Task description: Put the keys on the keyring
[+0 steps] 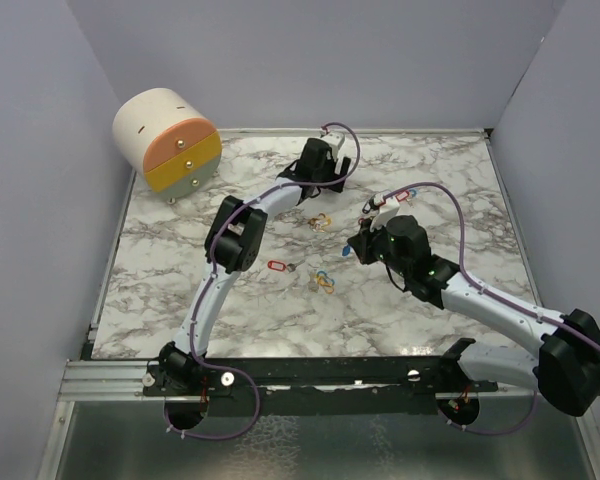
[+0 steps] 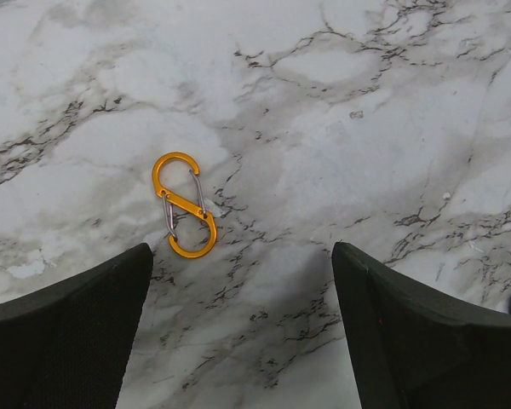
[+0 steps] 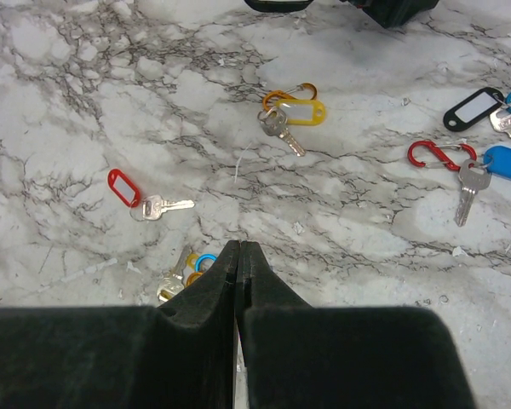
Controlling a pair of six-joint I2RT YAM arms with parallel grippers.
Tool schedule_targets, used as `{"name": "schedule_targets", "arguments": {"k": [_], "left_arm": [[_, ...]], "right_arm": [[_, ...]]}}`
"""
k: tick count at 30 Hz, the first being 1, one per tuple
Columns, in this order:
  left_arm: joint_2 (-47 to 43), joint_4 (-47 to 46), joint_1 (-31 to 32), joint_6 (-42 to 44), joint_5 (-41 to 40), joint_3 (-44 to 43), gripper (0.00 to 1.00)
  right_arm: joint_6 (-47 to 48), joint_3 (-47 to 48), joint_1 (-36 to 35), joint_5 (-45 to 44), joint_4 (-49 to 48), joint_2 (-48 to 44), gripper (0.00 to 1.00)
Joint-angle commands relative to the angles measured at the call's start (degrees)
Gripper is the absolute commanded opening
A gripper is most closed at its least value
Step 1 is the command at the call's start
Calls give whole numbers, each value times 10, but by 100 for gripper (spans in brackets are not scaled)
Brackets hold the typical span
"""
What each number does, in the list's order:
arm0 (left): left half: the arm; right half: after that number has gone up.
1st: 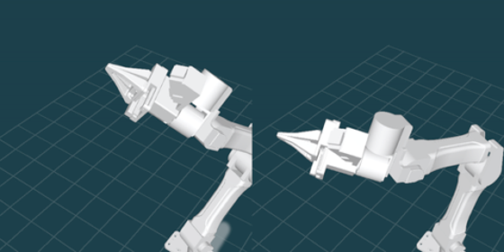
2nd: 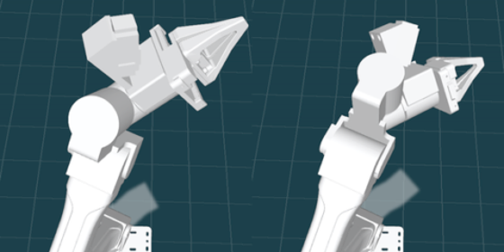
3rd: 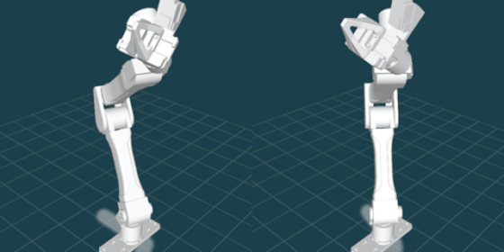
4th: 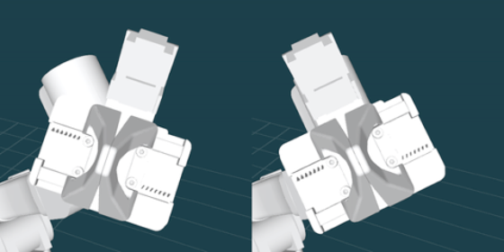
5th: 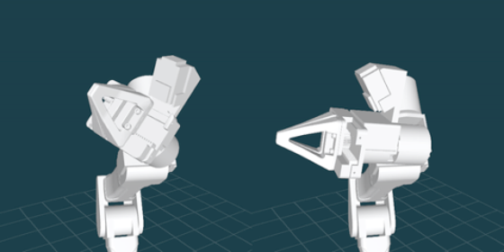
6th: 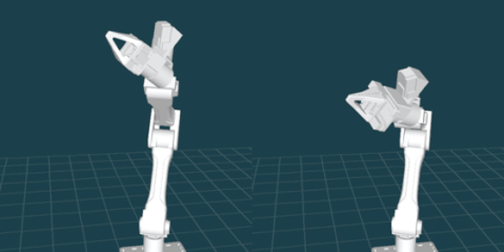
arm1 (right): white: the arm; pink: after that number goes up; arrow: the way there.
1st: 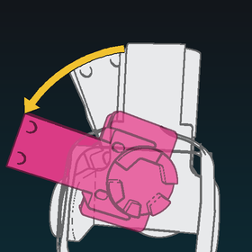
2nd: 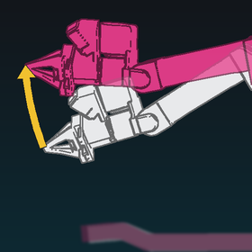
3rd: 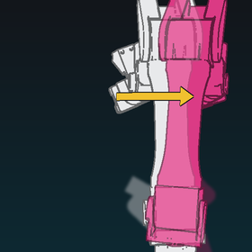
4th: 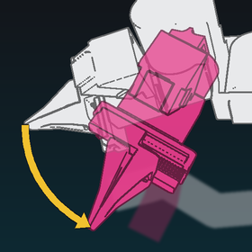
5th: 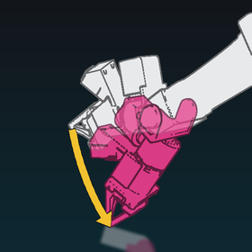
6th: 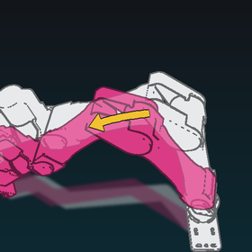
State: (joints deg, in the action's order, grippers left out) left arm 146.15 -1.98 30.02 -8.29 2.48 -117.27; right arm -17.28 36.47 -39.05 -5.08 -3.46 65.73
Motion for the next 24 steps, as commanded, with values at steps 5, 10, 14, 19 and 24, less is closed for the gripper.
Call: {"name": "schedule_targets", "arguments": {"k": [5,10,14,19,24], "left_arm": [[23,53,1,-9,-84,-36,85],[30,41,0,-8,-86,-40,79],[36,34,0,-8,-90,-47,73],[49,33,0,-9,-92,-66,64],[58,29,0,-10,-92,-77,61]], "right_arm": [[7,-7,-3,0,2,-17,1],[8,-6,-3,-3,5,-20,1],[6,-6,-3,-7,9,-22,1],[6,-4,-3,-11,13,-24,1],[6,-3,-3,-14,16,-25,1]]}}
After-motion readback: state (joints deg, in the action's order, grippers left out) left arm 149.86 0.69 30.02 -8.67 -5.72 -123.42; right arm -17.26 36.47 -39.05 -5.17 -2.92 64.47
